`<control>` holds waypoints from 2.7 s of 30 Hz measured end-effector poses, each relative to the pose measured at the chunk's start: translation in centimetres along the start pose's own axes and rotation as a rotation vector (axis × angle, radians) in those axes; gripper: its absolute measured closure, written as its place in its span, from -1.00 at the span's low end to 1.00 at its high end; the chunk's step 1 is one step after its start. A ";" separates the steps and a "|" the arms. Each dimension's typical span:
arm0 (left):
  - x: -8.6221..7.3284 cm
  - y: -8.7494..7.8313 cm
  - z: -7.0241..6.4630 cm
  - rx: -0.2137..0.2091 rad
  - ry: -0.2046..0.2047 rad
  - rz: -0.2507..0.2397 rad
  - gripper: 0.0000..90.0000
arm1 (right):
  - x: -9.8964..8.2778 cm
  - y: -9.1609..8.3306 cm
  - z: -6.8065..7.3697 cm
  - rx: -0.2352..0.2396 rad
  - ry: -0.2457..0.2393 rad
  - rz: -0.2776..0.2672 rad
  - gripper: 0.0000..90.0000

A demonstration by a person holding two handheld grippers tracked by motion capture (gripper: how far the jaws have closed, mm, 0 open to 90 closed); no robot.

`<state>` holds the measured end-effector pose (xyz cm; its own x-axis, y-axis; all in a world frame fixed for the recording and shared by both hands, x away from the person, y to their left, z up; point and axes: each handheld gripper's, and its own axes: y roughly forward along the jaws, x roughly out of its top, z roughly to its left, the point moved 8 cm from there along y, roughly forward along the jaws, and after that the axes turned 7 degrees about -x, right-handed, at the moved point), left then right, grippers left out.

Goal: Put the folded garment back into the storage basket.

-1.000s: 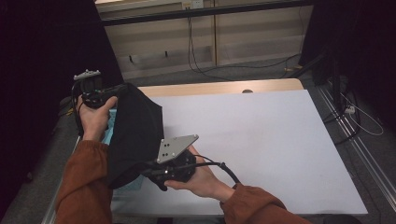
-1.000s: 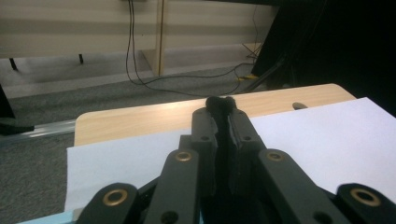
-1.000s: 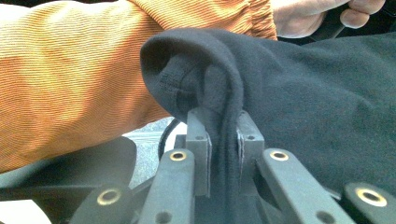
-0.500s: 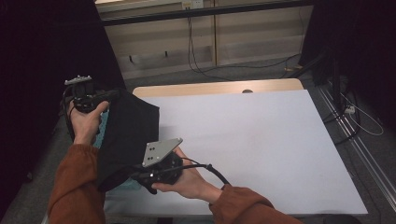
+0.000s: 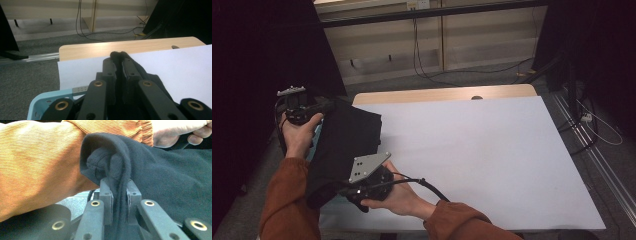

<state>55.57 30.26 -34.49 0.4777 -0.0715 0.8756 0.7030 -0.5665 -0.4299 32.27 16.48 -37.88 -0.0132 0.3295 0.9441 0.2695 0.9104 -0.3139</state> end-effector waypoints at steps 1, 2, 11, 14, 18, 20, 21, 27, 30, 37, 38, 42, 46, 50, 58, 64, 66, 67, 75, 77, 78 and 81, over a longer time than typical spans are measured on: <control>-0.1 0.0 0.1 0.000 -0.005 0.004 0.85 | 0.0 0.2 0.0 0.001 0.002 -0.001 0.78; -0.2 -0.1 0.3 0.001 -0.008 0.009 0.85 | 0.1 0.4 0.1 0.004 0.004 0.002 0.79; -1.5 0.1 2.0 0.037 0.017 0.069 0.85 | -0.2 1.7 -0.2 0.007 0.014 0.020 0.79; -1.5 0.1 2.2 0.031 0.023 0.069 0.85 | -0.4 2.1 -0.3 0.012 0.011 0.029 0.78; -1.6 0.1 2.7 0.034 0.008 0.070 0.85 | -0.4 2.7 -0.3 0.013 0.007 0.037 0.78; -1.8 0.0 2.9 0.035 0.013 0.077 0.85 | -0.4 3.0 -0.4 0.014 0.009 0.039 0.78; -1.8 0.0 3.0 0.040 0.016 0.080 0.85 | -0.4 3.2 -0.4 0.014 0.008 0.041 0.78; -2.2 -0.2 3.5 0.036 0.026 0.091 0.85 | -0.7 4.2 -0.7 0.012 0.009 0.061 0.78; -2.3 -0.2 3.7 0.034 0.036 0.081 0.85 | -0.9 4.8 -0.8 0.012 0.009 0.067 0.78; -2.6 0.8 4.1 0.042 0.060 0.081 0.85 | -1.5 5.8 -1.5 0.000 0.015 0.089 0.78; -2.6 0.9 4.2 0.048 0.060 0.081 0.85 | -1.6 5.9 -1.7 -0.003 0.018 0.090 0.78; -2.6 1.1 4.3 0.044 0.071 0.077 0.84 | -1.8 6.2 -2.3 -0.013 0.021 0.095 0.78; -2.7 1.4 4.5 0.057 0.074 0.083 0.84 | -2.3 6.7 -2.7 -0.020 0.032 0.108 0.78; -2.9 1.9 4.5 0.050 0.085 0.090 0.84 | -2.6 7.0 -2.7 -0.018 0.032 0.119 0.78; -3.4 2.6 5.2 0.072 0.080 0.098 0.84 | -3.2 7.6 -3.1 -0.008 0.030 0.134 0.78; -4.0 2.6 5.6 0.079 0.083 0.127 0.84 | -3.8 8.1 -3.3 -0.002 0.040 0.151 0.78; -4.2 2.6 5.8 0.082 0.074 0.139 0.84 | -4.0 8.3 -3.2 0.005 0.043 0.159 0.78; -4.5 2.7 5.9 0.094 0.070 0.147 0.84 | -4.1 8.4 -3.1 0.009 0.041 0.164 0.78; -5.3 2.7 6.5 0.095 0.057 0.167 0.83 | -4.7 8.7 -3.2 0.021 0.046 0.189 0.77; -5.7 2.9 6.7 0.093 0.045 0.173 0.82 | -4.8 8.8 -3.2 0.027 0.049 0.197 0.77; -6.0 3.1 6.8 0.094 0.039 0.175 0.82 | -4.9 8.9 -3.2 0.031 0.052 0.202 0.77; -6.5 3.5 7.0 0.100 0.034 0.185 0.82 | -5.3 9.1 -3.2 0.037 0.055 0.216 0.77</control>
<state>58.60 34.45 -43.20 0.5866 -0.1953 0.7860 0.6545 -0.4574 -0.6021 37.87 22.23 -45.42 0.0940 0.5043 0.8584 0.2250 0.8291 -0.5118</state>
